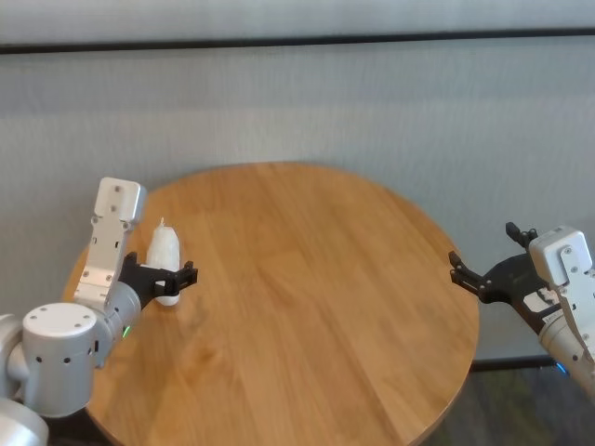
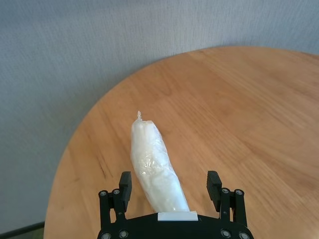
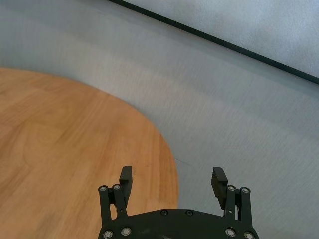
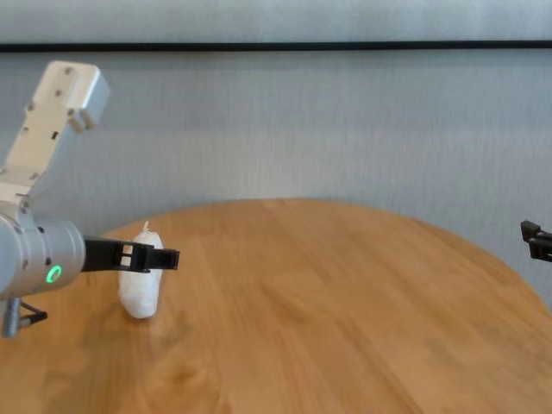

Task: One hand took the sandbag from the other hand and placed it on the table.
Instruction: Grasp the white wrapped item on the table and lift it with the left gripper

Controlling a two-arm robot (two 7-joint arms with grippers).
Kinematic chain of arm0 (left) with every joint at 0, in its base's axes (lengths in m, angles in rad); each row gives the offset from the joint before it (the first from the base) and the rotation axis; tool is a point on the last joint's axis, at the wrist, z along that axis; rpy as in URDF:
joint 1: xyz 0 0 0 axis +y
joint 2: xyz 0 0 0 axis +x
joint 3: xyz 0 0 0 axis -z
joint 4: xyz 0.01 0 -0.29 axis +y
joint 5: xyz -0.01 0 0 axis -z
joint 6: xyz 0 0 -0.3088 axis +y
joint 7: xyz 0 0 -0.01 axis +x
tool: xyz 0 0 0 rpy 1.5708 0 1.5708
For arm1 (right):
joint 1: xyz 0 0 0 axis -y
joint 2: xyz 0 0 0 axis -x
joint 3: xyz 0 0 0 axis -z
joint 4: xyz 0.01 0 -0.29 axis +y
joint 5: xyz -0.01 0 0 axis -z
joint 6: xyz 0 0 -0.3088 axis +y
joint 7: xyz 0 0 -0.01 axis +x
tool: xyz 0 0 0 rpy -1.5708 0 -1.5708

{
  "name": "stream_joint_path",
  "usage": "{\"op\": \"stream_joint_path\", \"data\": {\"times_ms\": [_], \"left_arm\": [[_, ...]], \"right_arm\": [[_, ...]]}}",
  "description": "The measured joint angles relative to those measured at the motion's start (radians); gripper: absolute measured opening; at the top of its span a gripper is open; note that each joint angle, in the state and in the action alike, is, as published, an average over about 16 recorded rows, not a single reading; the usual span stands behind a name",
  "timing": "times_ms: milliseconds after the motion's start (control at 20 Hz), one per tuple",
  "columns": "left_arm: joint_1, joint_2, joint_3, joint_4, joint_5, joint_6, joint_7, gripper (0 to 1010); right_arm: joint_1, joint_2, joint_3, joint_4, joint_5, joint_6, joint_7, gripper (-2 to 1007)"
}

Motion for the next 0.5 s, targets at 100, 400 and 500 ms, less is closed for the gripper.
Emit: {"op": "stream_joint_path", "data": {"times_ms": [100,400,500], "left_arm": [[-0.012,-0.010,0.004,0.026,0.009,-0.004,-0.003,1000],[-0.044,-0.038,0.011,0.104,0.031,-0.024,-0.014,1000],[-0.053,-0.046,0.012,0.129,0.038,-0.030,-0.018,1000]], "right_arm": [[0.000,0.000,0.000,0.000,0.000,0.000,0.000,1002],[0.000,0.000,0.000,0.000,0.000,0.000,0.000,1002],[0.000,0.000,0.000,0.000,0.000,0.000,0.000,1002]]}}
